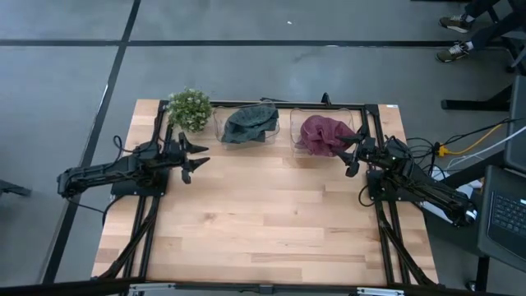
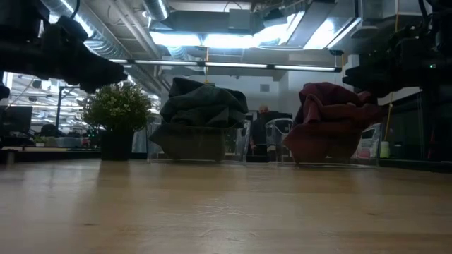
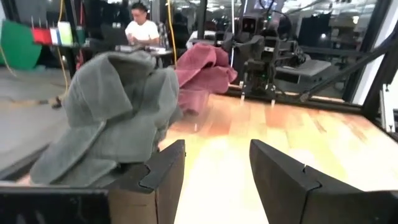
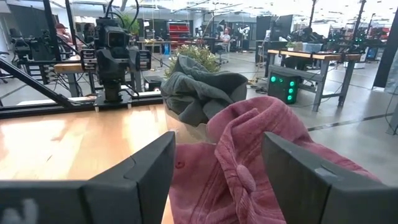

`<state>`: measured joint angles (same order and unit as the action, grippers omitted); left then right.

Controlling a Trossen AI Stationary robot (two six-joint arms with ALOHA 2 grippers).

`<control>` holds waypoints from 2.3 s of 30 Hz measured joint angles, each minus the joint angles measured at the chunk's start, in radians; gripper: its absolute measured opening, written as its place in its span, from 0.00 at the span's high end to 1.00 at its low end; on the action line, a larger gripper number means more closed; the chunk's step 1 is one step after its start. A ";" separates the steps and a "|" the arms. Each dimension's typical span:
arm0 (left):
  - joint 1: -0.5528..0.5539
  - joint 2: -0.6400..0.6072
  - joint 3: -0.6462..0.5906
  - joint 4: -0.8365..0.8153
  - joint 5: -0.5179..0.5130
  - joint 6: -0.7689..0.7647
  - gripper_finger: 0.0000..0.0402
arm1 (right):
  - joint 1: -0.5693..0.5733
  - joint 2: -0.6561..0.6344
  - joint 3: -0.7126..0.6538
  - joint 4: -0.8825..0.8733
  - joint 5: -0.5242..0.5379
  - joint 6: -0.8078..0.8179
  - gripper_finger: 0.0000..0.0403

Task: Pick & Place hat
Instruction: Return to home position

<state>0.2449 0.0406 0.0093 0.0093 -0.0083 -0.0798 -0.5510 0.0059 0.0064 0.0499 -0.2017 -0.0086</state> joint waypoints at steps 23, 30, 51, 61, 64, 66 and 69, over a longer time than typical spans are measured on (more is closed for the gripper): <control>-0.001 0.057 0.000 -0.001 0.001 -0.037 0.56 | 0.000 0.000 0.000 0.000 0.000 0.000 0.41; -0.001 0.057 0.000 -0.001 0.001 -0.037 0.56 | 0.000 0.000 0.000 0.000 0.000 0.000 0.41; -0.001 0.057 0.000 -0.001 0.001 -0.038 0.56 | 0.000 0.000 0.000 0.000 0.000 0.000 0.41; -0.001 0.057 0.000 -0.002 0.001 -0.038 0.56 | 0.000 0.000 0.000 0.000 0.000 0.000 0.41; -0.001 0.057 0.000 -0.001 0.001 -0.038 0.56 | 0.000 0.000 0.000 0.000 0.000 0.000 0.41; -0.001 0.057 0.000 -0.001 0.001 -0.038 0.57 | 0.000 0.000 0.000 0.000 -0.001 0.000 0.41; -0.001 0.057 0.000 -0.001 0.001 -0.038 0.57 | 0.000 0.000 0.000 0.000 -0.001 0.000 0.41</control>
<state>0.2440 0.0978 0.0093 0.0082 -0.0073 -0.1177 -0.5514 0.0059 0.0064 0.0498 -0.2022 -0.0085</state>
